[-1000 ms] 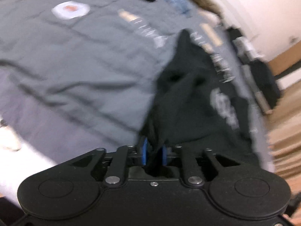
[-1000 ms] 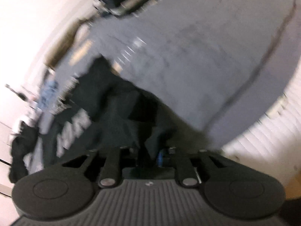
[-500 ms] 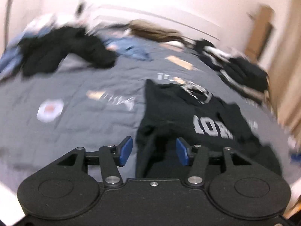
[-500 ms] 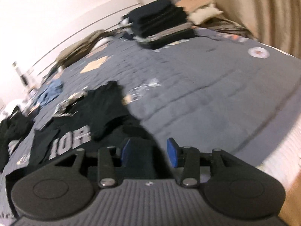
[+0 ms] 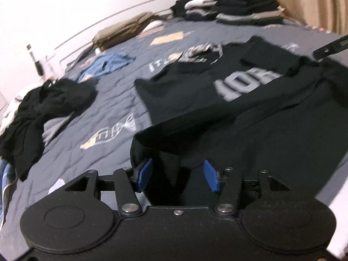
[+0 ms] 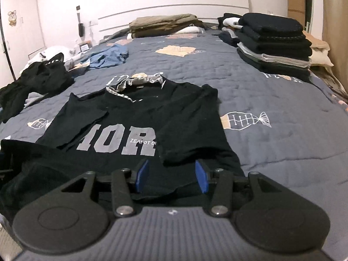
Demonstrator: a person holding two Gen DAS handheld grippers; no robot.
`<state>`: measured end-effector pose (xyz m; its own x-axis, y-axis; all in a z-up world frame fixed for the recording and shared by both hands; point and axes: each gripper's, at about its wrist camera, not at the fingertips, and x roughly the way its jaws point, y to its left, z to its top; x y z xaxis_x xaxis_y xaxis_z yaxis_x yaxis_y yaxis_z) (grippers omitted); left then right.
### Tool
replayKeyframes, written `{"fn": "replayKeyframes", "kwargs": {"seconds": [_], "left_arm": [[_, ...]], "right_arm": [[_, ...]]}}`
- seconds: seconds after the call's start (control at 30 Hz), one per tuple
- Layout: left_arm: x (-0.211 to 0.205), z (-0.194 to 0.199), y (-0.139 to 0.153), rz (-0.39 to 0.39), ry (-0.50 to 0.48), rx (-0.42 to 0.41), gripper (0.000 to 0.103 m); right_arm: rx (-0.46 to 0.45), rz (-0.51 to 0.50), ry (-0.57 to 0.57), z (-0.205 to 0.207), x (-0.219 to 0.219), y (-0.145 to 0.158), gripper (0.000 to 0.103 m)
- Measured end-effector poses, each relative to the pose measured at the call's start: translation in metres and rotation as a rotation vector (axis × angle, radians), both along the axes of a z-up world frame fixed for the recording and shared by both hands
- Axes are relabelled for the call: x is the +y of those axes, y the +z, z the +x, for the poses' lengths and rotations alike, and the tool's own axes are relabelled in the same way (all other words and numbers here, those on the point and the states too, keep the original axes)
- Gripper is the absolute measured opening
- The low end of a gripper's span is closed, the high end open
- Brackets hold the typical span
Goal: Fold clothes
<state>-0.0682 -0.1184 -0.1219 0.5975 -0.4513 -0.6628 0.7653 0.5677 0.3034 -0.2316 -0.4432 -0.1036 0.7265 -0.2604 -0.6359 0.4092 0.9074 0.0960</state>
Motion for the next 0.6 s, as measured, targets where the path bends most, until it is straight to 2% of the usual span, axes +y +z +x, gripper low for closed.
{"fn": "replayKeyframes", "kwargs": {"seconds": [0.1,0.2,0.23,0.27,0.3,0.33,0.37,0.47,0.6], "left_arm": [[0.0,0.009,-0.005,0.013,0.007,0.02,0.057],[-0.001,0.018,-0.009,0.019,0.01,0.043,0.057],[-0.002,0.021,-0.01,0.021,0.011,0.051,0.045],[-0.002,0.024,-0.011,0.022,0.012,0.059,0.02],[-0.002,0.027,-0.012,0.02,0.02,0.07,0.012],[-0.001,0.031,-0.011,0.005,0.04,0.089,0.011],[0.001,0.035,-0.008,-0.02,0.054,0.109,0.007],[0.008,0.039,0.007,-0.108,0.073,0.117,0.005],[0.034,0.054,0.041,-0.342,0.093,0.215,0.005]], "right_arm": [[-0.005,0.065,-0.037,0.0,-0.011,-0.01,0.047],[-0.029,0.069,-0.075,-0.002,-0.018,-0.014,0.047],[-0.035,0.072,-0.08,-0.003,-0.02,-0.015,0.047],[-0.044,0.085,-0.085,-0.003,-0.022,-0.015,0.047],[-0.052,0.092,-0.093,-0.004,-0.023,-0.016,0.047],[-0.061,0.099,-0.1,-0.004,-0.024,-0.016,0.047],[-0.07,0.108,-0.103,-0.005,-0.025,-0.016,0.047],[-0.094,0.129,-0.122,-0.008,-0.03,-0.014,0.047],[-0.12,0.164,-0.157,-0.015,-0.039,-0.013,0.047]]}}
